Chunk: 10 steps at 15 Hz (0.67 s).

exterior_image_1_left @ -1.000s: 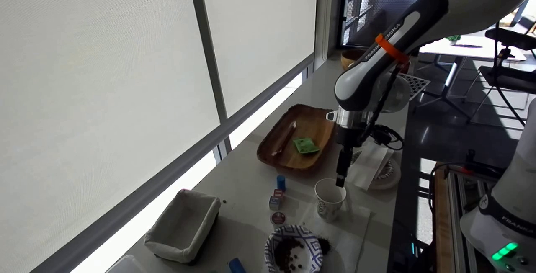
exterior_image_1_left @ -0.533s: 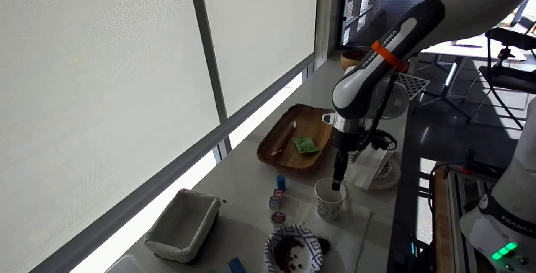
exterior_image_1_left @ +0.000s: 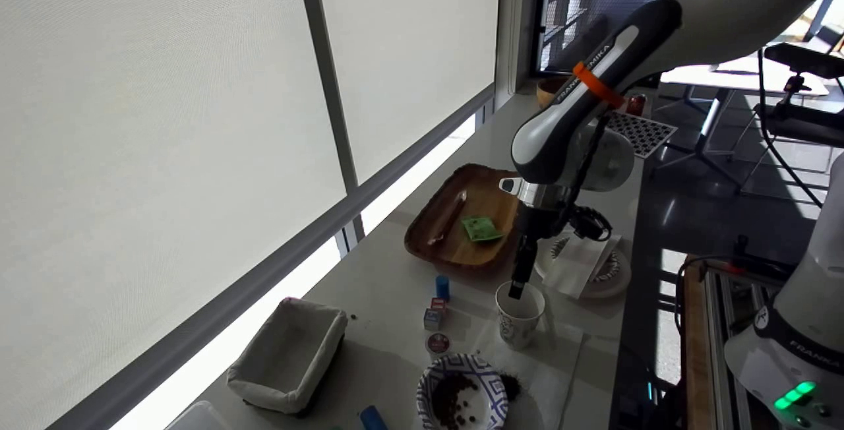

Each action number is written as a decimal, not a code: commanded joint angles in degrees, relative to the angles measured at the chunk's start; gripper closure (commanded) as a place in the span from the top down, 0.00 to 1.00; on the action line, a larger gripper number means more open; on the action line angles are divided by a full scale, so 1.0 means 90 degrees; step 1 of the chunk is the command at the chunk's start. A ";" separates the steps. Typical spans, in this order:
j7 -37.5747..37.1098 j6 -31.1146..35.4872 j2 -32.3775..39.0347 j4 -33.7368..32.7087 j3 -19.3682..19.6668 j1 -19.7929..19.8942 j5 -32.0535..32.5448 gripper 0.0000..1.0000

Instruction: Pour the contents from the coffee cup into the black and white bowl on the left.

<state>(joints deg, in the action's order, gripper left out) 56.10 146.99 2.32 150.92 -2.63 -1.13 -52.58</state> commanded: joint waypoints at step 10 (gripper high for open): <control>0.0134 0.0052 0.0517 -0.0330 -0.0036 0.0052 0.0075 0.00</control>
<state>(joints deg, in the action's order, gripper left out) 56.88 147.10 5.63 148.71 -2.91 -1.06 -52.56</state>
